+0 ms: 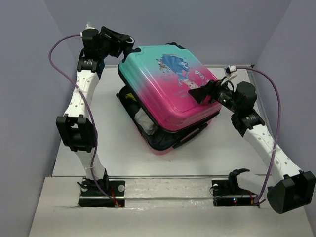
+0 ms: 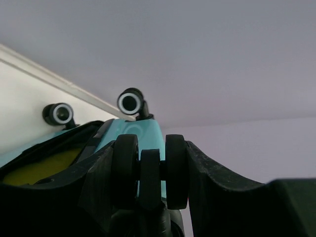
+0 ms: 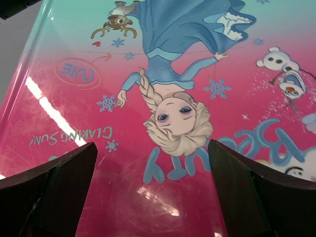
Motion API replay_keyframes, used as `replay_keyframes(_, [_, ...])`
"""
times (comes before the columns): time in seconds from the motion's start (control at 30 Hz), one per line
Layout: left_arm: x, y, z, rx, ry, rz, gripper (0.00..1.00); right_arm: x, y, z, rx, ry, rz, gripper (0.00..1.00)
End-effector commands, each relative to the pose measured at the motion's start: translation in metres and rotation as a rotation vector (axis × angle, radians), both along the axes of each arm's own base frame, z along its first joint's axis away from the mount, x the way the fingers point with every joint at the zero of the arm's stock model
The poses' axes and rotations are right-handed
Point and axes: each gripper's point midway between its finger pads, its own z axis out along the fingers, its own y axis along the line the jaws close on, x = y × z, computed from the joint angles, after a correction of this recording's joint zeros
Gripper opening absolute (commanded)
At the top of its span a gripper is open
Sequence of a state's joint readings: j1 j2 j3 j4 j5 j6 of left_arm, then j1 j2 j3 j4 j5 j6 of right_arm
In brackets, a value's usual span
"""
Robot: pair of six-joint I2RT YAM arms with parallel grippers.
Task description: Pack the luggage
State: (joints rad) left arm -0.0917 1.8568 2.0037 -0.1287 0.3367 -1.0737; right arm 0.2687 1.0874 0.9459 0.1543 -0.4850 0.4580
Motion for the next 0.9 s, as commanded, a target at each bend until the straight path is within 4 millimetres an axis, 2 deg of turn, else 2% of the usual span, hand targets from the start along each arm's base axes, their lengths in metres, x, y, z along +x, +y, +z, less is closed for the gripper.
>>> replay_keyframes(0.0, [-0.026,0.021,0.033,-0.040,-0.129,0.000,0.06,-0.007,-0.004,-0.026,-0.055,0.112,-0.019,1.00])
replay_keyframes(0.03, [-0.032,0.021,0.030,-0.040,-0.128,-0.003,0.06,-0.010,-0.006,-0.035,-0.073,0.145,-0.026,1.00])
replay_keyframes(0.13, [-0.044,0.027,0.023,-0.028,-0.120,-0.002,0.06,-0.014,-0.008,-0.043,-0.090,0.170,-0.026,1.00])
replay_keyframes(0.2, [-0.048,0.037,0.016,0.003,-0.119,0.029,0.06,-0.015,-0.011,-0.046,-0.091,0.171,-0.040,1.00])
replay_keyframes(0.23, [-0.054,0.040,0.003,0.010,-0.097,0.036,0.06,-0.016,-0.012,-0.052,-0.095,0.183,-0.046,1.00])
replay_keyframes(0.27, [-0.054,0.054,-0.003,0.015,-0.088,0.062,0.06,-0.016,-0.013,-0.054,-0.100,0.185,-0.056,1.00])
replay_keyframes(0.3, [-0.056,0.057,-0.013,0.018,-0.075,0.066,0.06,-0.016,-0.014,-0.057,-0.102,0.191,-0.058,1.00])
replay_keyframes(0.33, [-0.059,0.060,-0.014,0.021,-0.084,0.071,0.06,-0.017,-0.014,-0.061,-0.108,0.199,-0.059,1.00])
replay_keyframes(0.37, [-0.060,0.063,-0.036,0.024,-0.042,0.073,0.06,-0.016,-0.015,-0.063,-0.112,0.203,-0.063,1.00])
replay_keyframes(0.4, [-0.060,0.069,-0.043,0.030,-0.039,0.085,0.06,-0.016,-0.016,-0.065,-0.119,0.205,-0.067,1.00])
replay_keyframes(0.43, [-0.060,0.072,-0.059,0.043,-0.013,0.090,0.06,-0.017,-0.017,-0.068,-0.126,0.213,-0.070,1.00])
replay_keyframes(0.5, [-0.059,0.079,-0.073,0.053,0.012,0.105,0.06,-0.018,-0.018,-0.069,-0.132,0.213,-0.073,1.00])
replay_keyframes(0.53, [-0.058,0.083,-0.085,0.061,0.032,0.111,0.06,-0.020,-0.020,-0.067,-0.134,0.205,-0.082,1.00])
replay_keyframes(0.63, [-0.054,0.087,-0.101,0.074,0.051,0.121,0.06,-0.027,-0.023,-0.060,-0.135,0.193,-0.088,1.00])
replay_keyframes(0.8, [-0.053,0.091,-0.131,0.100,0.101,0.126,0.06,-0.057,-0.030,-0.020,-0.094,0.094,-0.084,1.00])
replay_keyframes(0.87, [-0.056,0.090,-0.133,0.099,0.096,0.122,0.06,-0.066,-0.035,-0.015,-0.109,0.090,-0.091,0.97])
